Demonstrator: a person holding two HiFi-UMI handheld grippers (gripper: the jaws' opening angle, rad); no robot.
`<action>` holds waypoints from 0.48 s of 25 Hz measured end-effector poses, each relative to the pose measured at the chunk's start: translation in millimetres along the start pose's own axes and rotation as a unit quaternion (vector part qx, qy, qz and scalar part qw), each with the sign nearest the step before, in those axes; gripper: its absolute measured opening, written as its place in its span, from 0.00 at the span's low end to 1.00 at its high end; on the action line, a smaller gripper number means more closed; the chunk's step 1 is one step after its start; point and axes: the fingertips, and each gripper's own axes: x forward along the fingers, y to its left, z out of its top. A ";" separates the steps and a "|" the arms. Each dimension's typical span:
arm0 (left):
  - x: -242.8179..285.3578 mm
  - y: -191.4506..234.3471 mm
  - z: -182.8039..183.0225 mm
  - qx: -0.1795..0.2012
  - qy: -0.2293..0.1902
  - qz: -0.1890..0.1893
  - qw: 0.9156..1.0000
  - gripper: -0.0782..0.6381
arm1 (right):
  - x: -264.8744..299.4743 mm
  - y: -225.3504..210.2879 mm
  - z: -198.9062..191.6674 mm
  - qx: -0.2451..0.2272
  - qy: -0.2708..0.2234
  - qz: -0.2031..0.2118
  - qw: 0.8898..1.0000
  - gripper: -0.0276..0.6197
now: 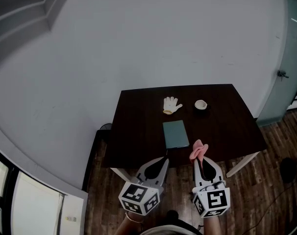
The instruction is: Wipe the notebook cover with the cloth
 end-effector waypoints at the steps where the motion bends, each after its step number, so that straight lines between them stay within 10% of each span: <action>1: 5.0 1.0 -0.2 -0.001 0.000 0.002 1.000 0.13 | 3.7 -3.5 -0.3 0.000 0.000 0.002 1.000 0.10; 12: 50.9 6.1 -5.9 -0.012 0.002 0.017 1.000 0.13 | 37.8 -39.4 -4.6 0.004 0.002 0.024 1.000 0.10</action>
